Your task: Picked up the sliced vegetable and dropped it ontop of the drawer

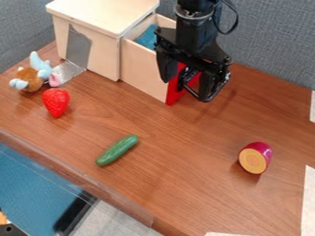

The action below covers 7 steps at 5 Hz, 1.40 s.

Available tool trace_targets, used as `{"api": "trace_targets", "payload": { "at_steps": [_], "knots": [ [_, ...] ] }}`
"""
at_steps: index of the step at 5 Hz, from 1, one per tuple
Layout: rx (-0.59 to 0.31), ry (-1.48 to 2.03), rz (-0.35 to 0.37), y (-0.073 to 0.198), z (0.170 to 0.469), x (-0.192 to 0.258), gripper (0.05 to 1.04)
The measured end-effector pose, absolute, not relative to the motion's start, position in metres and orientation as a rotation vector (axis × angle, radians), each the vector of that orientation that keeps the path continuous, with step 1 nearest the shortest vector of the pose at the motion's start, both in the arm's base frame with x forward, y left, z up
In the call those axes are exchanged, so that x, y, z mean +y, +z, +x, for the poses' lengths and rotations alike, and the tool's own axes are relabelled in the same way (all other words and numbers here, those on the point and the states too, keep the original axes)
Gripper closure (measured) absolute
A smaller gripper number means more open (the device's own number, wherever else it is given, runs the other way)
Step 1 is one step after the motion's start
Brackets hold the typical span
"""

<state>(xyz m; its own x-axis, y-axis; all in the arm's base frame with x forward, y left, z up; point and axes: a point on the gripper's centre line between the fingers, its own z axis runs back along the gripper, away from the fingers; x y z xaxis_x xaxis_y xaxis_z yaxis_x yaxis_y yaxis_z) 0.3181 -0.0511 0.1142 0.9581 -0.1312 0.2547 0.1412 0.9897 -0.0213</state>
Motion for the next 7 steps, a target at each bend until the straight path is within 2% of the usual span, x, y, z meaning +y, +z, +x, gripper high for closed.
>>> {"api": "trace_targets", "payload": {
  "at_steps": [1,4,5,7],
  "knots": [
    [-0.226,-0.128,-0.042,0.105,0.318,-0.052,0.083],
    [-0.182,-0.109,-0.126,0.062,0.35,-0.151,0.083],
    [-0.174,-0.13,-0.107,0.052,0.363,-0.168,0.083],
    [-0.099,-0.143,-0.071,0.036,0.362,-0.171,0.083]
  ]
}}
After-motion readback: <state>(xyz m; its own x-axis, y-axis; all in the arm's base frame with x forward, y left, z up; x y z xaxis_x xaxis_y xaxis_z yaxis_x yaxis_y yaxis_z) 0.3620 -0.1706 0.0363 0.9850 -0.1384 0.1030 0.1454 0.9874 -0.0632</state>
